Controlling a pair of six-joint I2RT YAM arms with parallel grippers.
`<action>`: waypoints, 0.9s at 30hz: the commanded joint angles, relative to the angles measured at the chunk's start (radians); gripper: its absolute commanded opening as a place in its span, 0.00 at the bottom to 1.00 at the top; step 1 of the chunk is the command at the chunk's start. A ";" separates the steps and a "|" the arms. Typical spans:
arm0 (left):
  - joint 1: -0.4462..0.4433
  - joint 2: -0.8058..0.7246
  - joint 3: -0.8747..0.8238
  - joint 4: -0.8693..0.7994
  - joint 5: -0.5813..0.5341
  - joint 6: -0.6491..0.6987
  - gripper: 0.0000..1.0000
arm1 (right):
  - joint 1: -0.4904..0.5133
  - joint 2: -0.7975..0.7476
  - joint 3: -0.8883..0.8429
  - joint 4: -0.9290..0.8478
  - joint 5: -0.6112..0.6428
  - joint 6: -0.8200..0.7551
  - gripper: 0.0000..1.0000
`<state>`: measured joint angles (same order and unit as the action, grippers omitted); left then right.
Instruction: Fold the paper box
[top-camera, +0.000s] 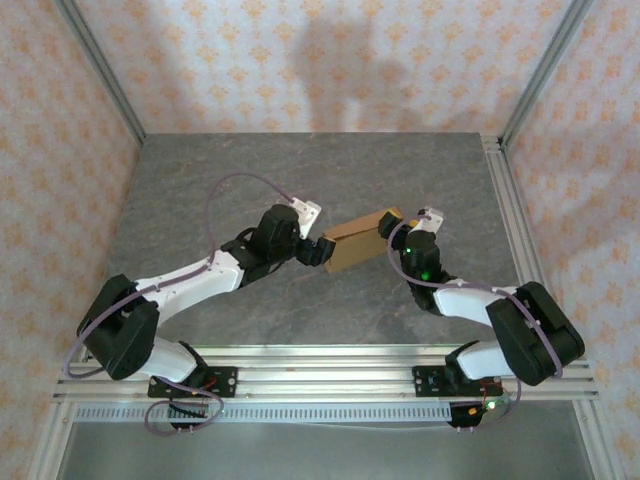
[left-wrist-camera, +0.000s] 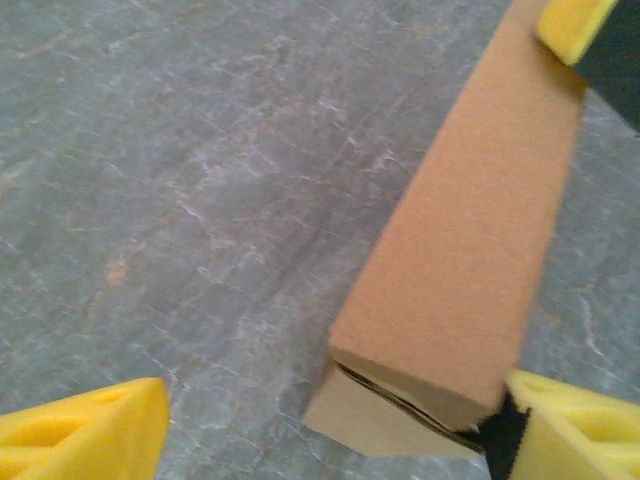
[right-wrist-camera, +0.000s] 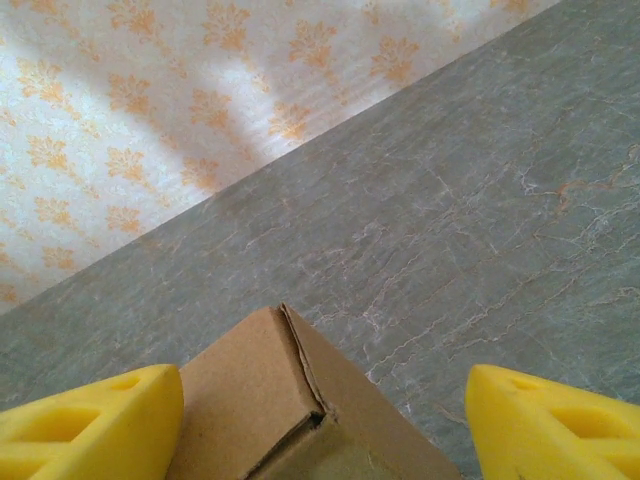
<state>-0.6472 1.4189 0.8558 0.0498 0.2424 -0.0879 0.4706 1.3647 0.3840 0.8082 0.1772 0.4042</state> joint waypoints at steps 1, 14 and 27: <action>0.020 -0.060 -0.022 0.077 0.152 -0.054 0.86 | 0.010 0.045 -0.054 -0.144 0.001 -0.027 0.73; 0.082 0.031 0.065 0.059 0.127 -0.229 0.70 | 0.010 0.040 -0.053 -0.143 -0.008 -0.025 0.73; 0.082 0.202 -0.075 0.085 0.197 -0.181 0.49 | 0.010 0.046 -0.035 -0.171 -0.024 -0.032 0.72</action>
<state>-0.5621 1.5444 0.8501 0.2333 0.4656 -0.2878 0.4706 1.3716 0.3794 0.8272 0.1764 0.4042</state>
